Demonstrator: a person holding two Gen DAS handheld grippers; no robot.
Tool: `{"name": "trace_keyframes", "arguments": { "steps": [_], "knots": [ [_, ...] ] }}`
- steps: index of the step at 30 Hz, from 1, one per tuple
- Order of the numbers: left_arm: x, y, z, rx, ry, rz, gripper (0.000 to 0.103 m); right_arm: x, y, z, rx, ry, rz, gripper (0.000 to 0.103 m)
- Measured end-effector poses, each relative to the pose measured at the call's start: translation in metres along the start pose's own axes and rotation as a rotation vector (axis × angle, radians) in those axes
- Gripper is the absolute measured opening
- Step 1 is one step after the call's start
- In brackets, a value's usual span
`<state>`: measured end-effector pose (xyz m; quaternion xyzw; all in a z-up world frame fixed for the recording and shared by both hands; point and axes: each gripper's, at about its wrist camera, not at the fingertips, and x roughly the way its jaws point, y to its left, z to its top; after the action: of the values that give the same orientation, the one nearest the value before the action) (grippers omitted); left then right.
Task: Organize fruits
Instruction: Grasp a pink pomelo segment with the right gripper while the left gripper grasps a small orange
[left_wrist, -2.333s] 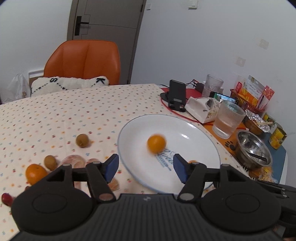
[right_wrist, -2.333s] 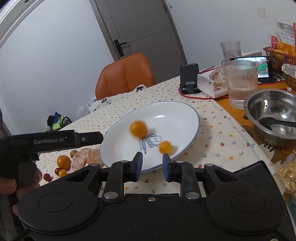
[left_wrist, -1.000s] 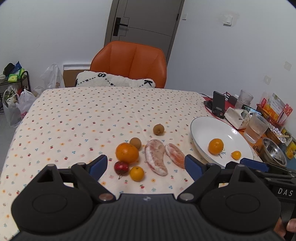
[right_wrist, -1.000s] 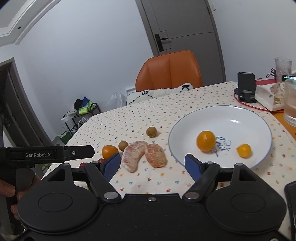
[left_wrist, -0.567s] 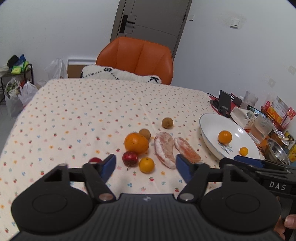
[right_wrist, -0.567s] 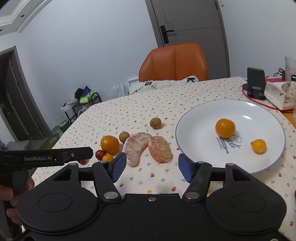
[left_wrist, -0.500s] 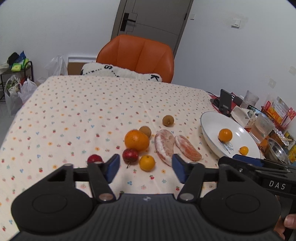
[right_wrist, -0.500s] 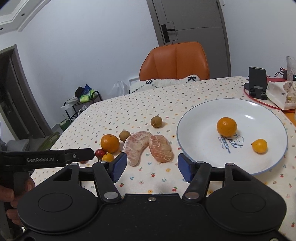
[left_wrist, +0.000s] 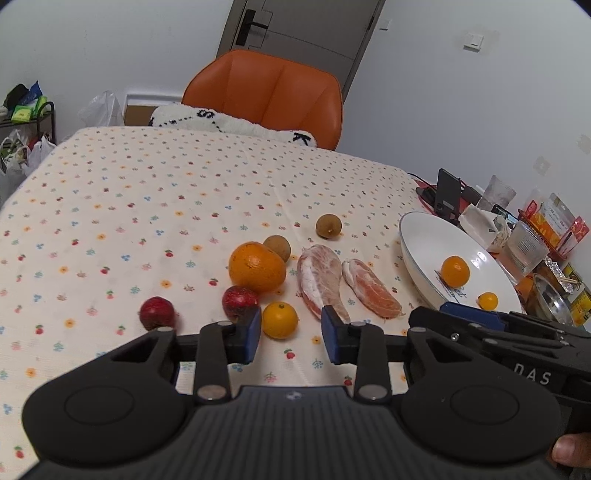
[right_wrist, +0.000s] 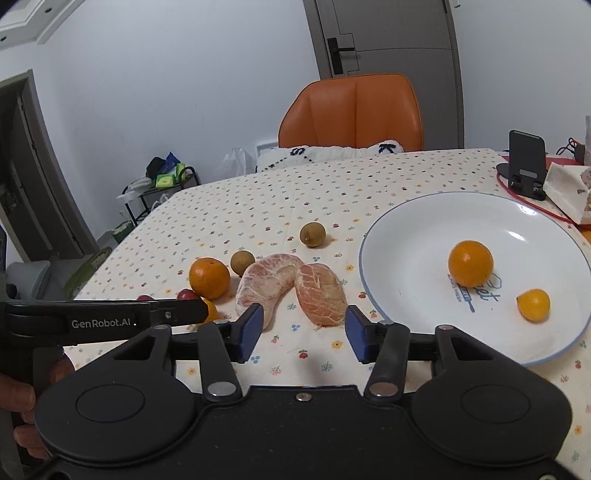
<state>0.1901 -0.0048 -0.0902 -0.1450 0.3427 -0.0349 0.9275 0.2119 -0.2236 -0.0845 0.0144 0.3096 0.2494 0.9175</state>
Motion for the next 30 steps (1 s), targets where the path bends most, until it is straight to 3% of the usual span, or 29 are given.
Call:
{"name": "trace_keyframes", "arguments": {
  "steps": [7, 12, 18, 30],
  "knots": [
    [0.009, 0.002, 0.000, -0.002, 0.008, 0.003, 0.032, 0.014, -0.001, 0.003, -0.015, 0.006, -0.017, 0.047],
    [0.012, 0.007, 0.001, -0.015, 0.007, 0.009, 0.020, 0.024, 0.000, 0.004, -0.029, 0.016, -0.023, 0.047],
    [0.010, 0.010, 0.000, -0.017, 0.005, 0.003, 0.020, 0.037, 0.006, 0.007, -0.069, 0.026, -0.040, 0.044],
    [0.000, 0.019, 0.001, -0.038, -0.012, 0.017, 0.020, 0.052, 0.017, 0.008, -0.166, 0.042, -0.114, 0.027]
  ]
}}
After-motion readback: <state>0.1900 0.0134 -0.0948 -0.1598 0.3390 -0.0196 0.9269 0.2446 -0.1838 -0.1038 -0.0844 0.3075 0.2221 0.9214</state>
